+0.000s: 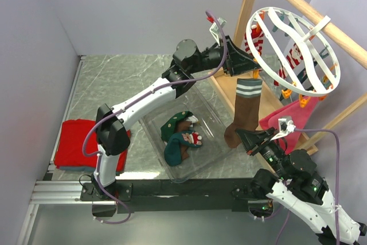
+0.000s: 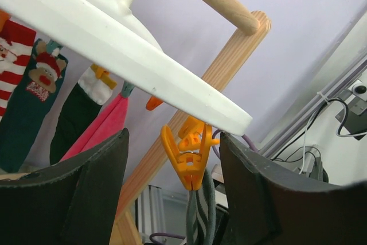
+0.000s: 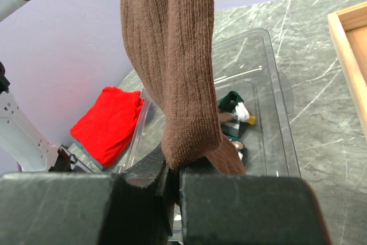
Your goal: Remove the socks clipped to the hanger
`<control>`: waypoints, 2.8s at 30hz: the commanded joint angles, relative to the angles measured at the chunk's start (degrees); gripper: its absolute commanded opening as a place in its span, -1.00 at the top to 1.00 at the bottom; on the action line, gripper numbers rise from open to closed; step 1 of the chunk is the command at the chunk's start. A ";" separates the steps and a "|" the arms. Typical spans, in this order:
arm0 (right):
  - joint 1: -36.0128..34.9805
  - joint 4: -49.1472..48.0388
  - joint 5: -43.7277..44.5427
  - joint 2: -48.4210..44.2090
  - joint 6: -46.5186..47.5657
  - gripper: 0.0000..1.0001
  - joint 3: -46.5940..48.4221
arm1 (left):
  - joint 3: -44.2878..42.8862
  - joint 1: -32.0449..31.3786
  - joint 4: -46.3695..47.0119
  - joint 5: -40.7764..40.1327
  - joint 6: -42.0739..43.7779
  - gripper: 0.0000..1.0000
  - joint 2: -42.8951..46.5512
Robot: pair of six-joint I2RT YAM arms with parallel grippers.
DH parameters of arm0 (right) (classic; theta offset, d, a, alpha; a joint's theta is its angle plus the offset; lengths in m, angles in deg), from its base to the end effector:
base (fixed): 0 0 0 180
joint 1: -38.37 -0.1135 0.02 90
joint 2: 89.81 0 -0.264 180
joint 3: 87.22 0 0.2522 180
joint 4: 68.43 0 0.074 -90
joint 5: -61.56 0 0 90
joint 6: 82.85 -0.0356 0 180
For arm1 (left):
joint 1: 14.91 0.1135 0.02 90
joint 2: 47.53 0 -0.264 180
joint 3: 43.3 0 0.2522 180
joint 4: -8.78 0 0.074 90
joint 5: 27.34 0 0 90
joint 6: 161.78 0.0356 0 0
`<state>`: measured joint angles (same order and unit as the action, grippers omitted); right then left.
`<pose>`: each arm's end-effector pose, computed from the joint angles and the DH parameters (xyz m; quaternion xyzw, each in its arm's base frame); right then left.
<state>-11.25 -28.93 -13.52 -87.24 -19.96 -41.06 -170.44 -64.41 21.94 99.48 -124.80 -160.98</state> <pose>0.0375 0.0299 0.3070 -0.0387 0.6812 0.3810 0.6239 0.2835 -0.3648 0.4617 0.2537 0.5048 -0.7340 0.3769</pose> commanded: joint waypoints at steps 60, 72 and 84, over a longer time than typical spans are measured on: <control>-9.08 -17.57 -5.43 50.01 -6.90 -0.99 7.15 | 54.58 -1.57 -24.81 -32.87 20.94 -0.63 65.38; -11.99 -0.43 -4.98 25.24 -10.77 -0.99 5.22 | 57.04 -1.57 -15.33 -29.96 18.21 -0.53 55.54; -12.07 5.03 -0.68 12.99 -13.83 -0.99 2.93 | 47.57 1.67 -1.61 -25.84 21.89 -0.99 30.44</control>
<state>-22.90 -26.13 -16.78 -72.69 -31.22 -36.38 -115.19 -65.21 12.27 70.52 -105.41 -122.32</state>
